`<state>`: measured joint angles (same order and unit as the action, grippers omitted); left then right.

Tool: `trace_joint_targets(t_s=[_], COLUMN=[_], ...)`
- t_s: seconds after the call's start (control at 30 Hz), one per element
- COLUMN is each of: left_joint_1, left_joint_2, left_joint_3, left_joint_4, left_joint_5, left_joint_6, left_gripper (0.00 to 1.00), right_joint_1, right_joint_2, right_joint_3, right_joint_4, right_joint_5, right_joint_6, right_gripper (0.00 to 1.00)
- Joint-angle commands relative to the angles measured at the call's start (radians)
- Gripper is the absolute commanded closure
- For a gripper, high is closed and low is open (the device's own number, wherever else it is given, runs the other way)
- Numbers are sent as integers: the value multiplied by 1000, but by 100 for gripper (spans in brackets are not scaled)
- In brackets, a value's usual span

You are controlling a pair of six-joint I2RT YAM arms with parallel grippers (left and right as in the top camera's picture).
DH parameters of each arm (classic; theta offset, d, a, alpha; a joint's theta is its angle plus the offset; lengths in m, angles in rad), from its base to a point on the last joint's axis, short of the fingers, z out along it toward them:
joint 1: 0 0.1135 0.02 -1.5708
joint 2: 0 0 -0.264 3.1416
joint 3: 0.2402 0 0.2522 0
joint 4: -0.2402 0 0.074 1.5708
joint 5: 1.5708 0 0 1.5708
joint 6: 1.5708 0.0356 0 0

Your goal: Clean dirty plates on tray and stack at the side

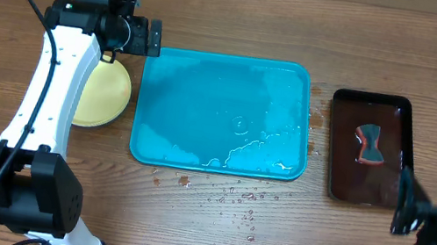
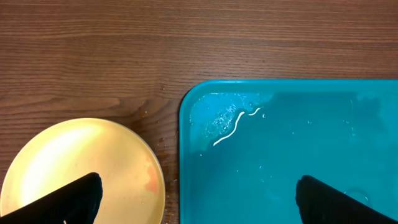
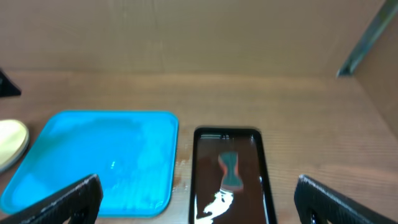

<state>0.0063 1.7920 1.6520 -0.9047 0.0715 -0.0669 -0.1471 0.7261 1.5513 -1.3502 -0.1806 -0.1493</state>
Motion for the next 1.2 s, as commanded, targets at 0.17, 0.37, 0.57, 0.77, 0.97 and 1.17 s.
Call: trace_joint_targets(t_s=[0.17, 0.37, 0.57, 0.77, 0.97, 1.17], left_joint_1=[0, 0, 0, 0, 0, 0], left_joint_2=[13, 13, 13, 13, 13, 13], left_joint_3=[8, 8, 8, 8, 8, 8], left_joint_4=[1, 1, 0, 1, 0, 1], left_joint_5=[4, 4, 4, 4, 4, 4], left_joint_6=[23, 23, 23, 23, 23, 23], left_gripper=[0, 0, 0, 0, 0, 0], right_joint_1=[2, 2, 1, 2, 2, 2], right_joint_2=[-19, -19, -29, -165, -347, -492], right_joint_3=[4, 4, -43, -283, -612, -949], right_joint_4=[-227, -216, -79, 233, 581, 945], right_joint_5=[-9, -16, -16, -26, -89, -182], right_joint_6=[19, 19, 19, 19, 19, 19], right_gripper=[0, 0, 0, 0, 0, 0])
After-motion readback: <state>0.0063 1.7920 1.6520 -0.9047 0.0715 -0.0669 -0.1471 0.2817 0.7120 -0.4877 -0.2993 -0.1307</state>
